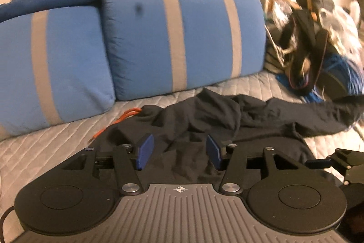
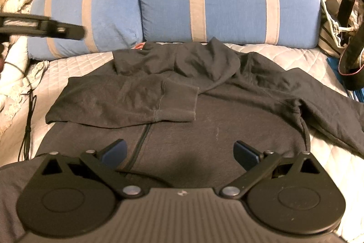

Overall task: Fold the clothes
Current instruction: 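Open the left gripper to release the sleeve on the hoodie, then raise both grippers away from the hoodie, then move the right gripper to the other hoodie sleeve cuff, then grasp the dark sleeve cuff with the right gripper, then lift the sleeve with the right gripper and carry it across the hoodie front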

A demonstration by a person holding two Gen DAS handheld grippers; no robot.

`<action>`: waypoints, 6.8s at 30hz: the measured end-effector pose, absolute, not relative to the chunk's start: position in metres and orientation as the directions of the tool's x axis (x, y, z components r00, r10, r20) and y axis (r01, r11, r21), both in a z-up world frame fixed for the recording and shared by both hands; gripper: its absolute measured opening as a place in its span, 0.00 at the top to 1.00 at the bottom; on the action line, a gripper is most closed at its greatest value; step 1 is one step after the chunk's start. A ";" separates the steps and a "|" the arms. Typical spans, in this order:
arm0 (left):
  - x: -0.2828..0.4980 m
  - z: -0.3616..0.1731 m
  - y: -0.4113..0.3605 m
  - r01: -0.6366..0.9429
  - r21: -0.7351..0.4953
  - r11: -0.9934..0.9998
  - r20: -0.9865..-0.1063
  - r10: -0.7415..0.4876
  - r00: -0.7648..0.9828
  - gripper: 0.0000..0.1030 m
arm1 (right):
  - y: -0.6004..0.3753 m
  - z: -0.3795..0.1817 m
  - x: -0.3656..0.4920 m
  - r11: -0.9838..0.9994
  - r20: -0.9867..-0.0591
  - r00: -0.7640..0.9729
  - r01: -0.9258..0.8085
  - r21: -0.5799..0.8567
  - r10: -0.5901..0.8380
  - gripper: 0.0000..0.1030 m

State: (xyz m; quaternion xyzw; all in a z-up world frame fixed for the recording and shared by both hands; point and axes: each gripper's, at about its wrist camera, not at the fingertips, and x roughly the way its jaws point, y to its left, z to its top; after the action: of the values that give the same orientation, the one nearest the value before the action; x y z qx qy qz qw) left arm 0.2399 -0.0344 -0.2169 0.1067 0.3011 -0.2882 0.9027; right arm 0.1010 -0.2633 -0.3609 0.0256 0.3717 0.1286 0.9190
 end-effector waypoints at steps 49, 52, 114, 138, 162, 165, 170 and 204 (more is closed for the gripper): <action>0.189 -0.251 0.110 0.371 -0.043 0.928 -0.611 -0.318 0.725 0.32 | -0.300 -0.325 0.167 0.849 -0.679 0.632 -0.528 -0.023 0.375 0.00; 0.193 -0.255 0.110 0.371 -0.052 0.927 -0.622 -0.321 0.714 0.32 | -0.288 -0.329 0.168 0.808 -0.691 0.624 -0.580 -0.098 0.365 0.00; 0.200 -0.291 0.086 0.448 -0.133 0.884 -0.670 -0.413 0.617 0.32 | -0.180 -0.423 0.188 0.371 -0.747 0.610 -0.780 -0.505 0.266 0.85; 0.198 -0.288 0.092 0.435 -0.126 0.892 -0.678 -0.397 0.619 0.32 | -0.188 -0.386 0.188 0.468 -0.645 0.707 -0.693 -0.548 0.292 0.93; 0.216 -0.299 0.074 0.458 0.061 0.887 -0.667 -0.305 0.679 0.32 | -0.201 -0.276 0.224 0.611 -0.473 0.830 -0.545 -0.573 0.296 0.93; 0.222 -0.304 0.070 0.453 0.099 0.886 -0.658 -0.283 0.697 0.32 | -0.197 -0.261 0.226 0.607 -0.446 0.846 -0.525 -0.597 0.292 0.93; 0.233 -0.314 0.064 0.444 0.149 0.883 -0.648 -0.252 0.719 0.32 | -0.189 -0.238 0.233 0.612 -0.402 0.868 -0.492 -0.619 0.291 0.93; 0.257 -0.351 0.044 0.465 0.447 0.764 -0.693 -0.032 0.720 0.32 | -0.186 -0.146 0.277 0.708 -0.231 0.953 -0.302 -0.638 0.198 0.94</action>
State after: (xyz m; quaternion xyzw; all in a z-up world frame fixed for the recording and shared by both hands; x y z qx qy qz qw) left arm 0.2574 0.0442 -0.3513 0.3125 0.3457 -0.1423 0.8733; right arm 0.2767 -0.1859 -0.1462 -0.3571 0.0727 0.1355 0.9213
